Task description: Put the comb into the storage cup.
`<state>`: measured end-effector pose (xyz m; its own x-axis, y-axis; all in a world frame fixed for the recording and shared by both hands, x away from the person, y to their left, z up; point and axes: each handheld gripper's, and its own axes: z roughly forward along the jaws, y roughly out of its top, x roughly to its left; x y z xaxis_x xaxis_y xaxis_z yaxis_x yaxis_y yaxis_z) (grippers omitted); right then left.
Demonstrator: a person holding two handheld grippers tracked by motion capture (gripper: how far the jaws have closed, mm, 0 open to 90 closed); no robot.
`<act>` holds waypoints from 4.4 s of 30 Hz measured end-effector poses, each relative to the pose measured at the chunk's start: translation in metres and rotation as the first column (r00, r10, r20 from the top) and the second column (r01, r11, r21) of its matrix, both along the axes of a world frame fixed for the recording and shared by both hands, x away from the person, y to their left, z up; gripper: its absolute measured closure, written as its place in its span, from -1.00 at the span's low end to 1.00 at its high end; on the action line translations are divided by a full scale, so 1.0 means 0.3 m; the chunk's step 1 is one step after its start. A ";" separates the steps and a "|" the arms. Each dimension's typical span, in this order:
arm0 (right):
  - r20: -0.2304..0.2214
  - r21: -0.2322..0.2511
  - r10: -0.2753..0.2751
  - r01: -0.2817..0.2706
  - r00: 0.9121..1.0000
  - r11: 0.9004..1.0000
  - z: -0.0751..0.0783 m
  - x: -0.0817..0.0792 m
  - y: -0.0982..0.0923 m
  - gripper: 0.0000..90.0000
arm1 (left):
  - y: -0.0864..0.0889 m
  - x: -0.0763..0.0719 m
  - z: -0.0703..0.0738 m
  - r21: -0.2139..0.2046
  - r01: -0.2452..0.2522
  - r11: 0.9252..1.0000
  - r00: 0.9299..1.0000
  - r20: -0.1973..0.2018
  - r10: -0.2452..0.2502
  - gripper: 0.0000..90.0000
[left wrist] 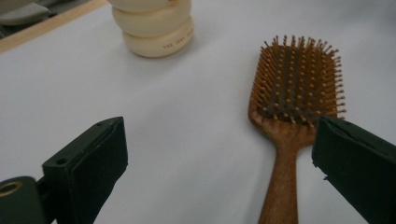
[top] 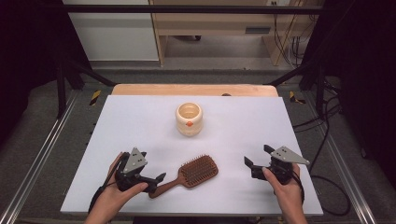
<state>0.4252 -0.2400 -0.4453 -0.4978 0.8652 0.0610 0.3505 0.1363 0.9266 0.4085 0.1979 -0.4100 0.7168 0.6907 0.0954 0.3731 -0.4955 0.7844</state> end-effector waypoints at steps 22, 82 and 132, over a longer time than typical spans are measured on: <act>-0.013 -0.021 0.004 -0.004 1.000 1.000 -0.014 -0.002 -0.004 -0.80 | -0.112 0.054 -0.041 0.182 0.117 0.976 0.980 -0.179 -0.084 -0.87; -0.059 -0.042 0.042 -0.045 0.997 0.998 -0.032 -0.001 0.022 -0.77 | -0.260 0.090 -0.134 0.359 0.317 0.878 0.911 -0.373 -0.176 0.60; -0.023 0.061 0.119 -0.117 0.993 0.991 -0.014 -0.006 0.150 -0.77 | -0.059 0.112 -0.102 0.078 0.106 0.991 0.993 0.039 -0.109 0.61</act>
